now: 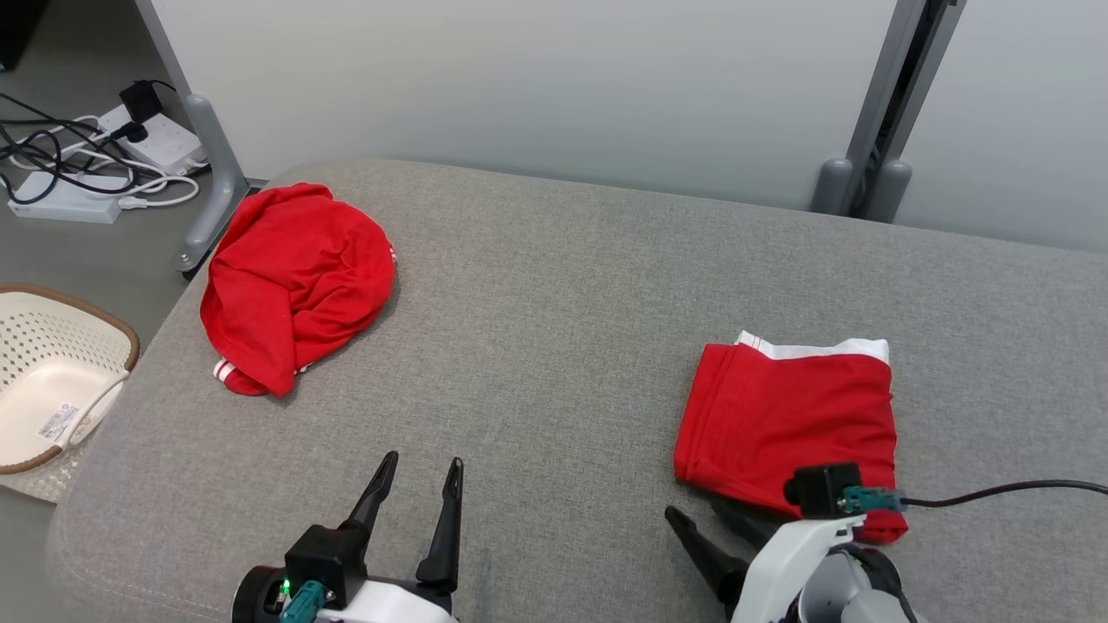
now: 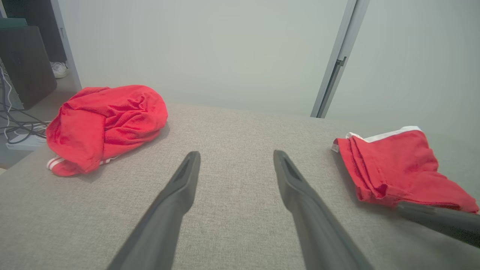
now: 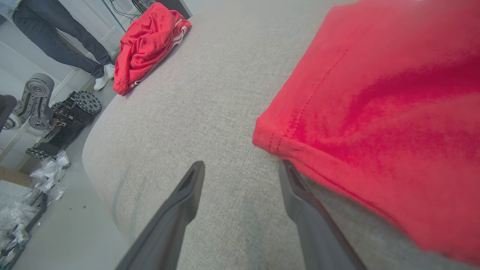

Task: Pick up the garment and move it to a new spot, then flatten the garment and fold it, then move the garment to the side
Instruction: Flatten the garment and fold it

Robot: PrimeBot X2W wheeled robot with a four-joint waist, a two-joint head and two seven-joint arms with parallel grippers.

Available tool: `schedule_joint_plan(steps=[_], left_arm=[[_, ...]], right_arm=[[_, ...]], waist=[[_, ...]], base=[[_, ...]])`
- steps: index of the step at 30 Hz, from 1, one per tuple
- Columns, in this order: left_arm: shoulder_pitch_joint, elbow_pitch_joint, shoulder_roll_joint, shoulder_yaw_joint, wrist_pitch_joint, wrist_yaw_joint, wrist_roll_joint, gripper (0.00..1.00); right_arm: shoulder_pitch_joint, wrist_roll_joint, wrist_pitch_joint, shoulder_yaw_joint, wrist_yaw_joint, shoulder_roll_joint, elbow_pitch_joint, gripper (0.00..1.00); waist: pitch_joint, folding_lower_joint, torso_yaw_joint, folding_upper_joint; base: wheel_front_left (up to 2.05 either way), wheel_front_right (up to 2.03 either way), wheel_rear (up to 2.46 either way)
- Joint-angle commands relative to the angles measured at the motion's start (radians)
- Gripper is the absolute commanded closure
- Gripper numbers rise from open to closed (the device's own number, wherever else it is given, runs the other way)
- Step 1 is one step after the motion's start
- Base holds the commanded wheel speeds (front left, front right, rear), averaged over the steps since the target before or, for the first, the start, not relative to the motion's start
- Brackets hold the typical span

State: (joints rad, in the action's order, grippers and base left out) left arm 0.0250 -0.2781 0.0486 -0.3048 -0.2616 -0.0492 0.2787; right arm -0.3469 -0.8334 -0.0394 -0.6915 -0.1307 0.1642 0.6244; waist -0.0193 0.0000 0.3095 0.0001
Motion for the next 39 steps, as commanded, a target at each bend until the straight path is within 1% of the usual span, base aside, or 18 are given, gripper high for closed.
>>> schedule_joint_plan(steps=[1,3,6,11,14,17,20,24,28,31,34,39], left_arm=[[-0.006,-0.001,0.004,0.005,-0.004,0.003,-0.005,0.0],[-0.008,-0.002,0.004,0.008,-0.004,0.003,-0.007,0.0],[-0.014,-0.003,0.004,0.012,-0.004,0.003,-0.008,0.0],[-0.016,0.001,0.004,0.02,-0.004,0.003,-0.009,0.0],[-0.022,0.005,0.004,0.023,-0.004,0.002,-0.007,0.0],[-0.025,0.014,0.004,0.026,-0.004,0.003,-0.006,0.0],[-0.026,0.028,0.004,0.03,-0.004,0.003,-0.002,0.0],[-0.017,0.053,0.004,0.039,-0.004,0.007,0.001,0.0],[-0.008,0.083,0.004,0.046,-0.004,0.004,0.004,0.0],[-0.007,0.099,0.004,0.051,-0.004,0.002,0.003,0.0],[-0.007,0.108,0.004,0.054,-0.004,0.0,0.0,0.0],[-0.003,0.113,0.004,0.055,-0.004,0.001,-0.006,0.0]], right_arm=[[0.016,-0.019,0.028,-0.002,0.0,0.0,-0.004,0.0],[0.021,-0.026,0.062,-0.015,0.0,0.001,-0.021,0.0],[0.029,-0.055,0.081,-0.001,0.0,0.003,-0.054,0.0],[0.019,-0.094,0.071,0.068,0.0,0.029,-0.135,0.0],[0.012,-0.075,0.056,0.116,0.0,0.063,-0.182,0.0],[0.012,-0.021,0.028,0.169,0.0,0.101,-0.212,0.0],[0.029,0.035,-0.014,0.237,0.0,0.116,-0.224,0.0],[0.054,0.167,-0.068,0.3,0.0,0.13,-0.221,0.0],[0.088,0.28,-0.123,0.383,0.0,0.112,-0.214,0.0],[0.118,0.34,-0.155,0.444,0.0,0.079,-0.212,0.0],[0.14,0.386,-0.172,0.498,0.0,0.054,-0.212,0.0],[0.159,0.438,-0.184,0.536,0.0,0.027,-0.224,0.0]], waist=[[0.002,0.0,-0.002,-0.0001],[0.004,0.0,-0.005,-0.0001],[0.009,0.0,-0.016,-0.0001],[0.022,0.0,-0.044,-0.0001],[0.029,0.0,-0.065,-0.0001],[0.034,0.0,-0.089,-0.0001],[0.036,0.0,-0.113,-0.0001],[0.031,0.0,-0.142,-0.0001],[0.019,0.0,-0.167,-0.0001],[0.01,0.0,-0.182,-0.0001],[0.004,0.0,-0.192,-0.0001],[-0.002,0.0,-0.2,-0.0001]], base=[[0.0,0.0,0.0],[0.0,0.0,0.0],[0.0,0.0,0.0],[0.0,0.0,0.0],[0.0,0.0,0.0],[0.0,0.0,0.0],[0.0,0.0,0.0],[0.0,0.0,0.0],[0.0,0.0,0.0],[0.0,0.0,0.0],[0.0,0.0,0.0],[0.0,0.0,0.0]])
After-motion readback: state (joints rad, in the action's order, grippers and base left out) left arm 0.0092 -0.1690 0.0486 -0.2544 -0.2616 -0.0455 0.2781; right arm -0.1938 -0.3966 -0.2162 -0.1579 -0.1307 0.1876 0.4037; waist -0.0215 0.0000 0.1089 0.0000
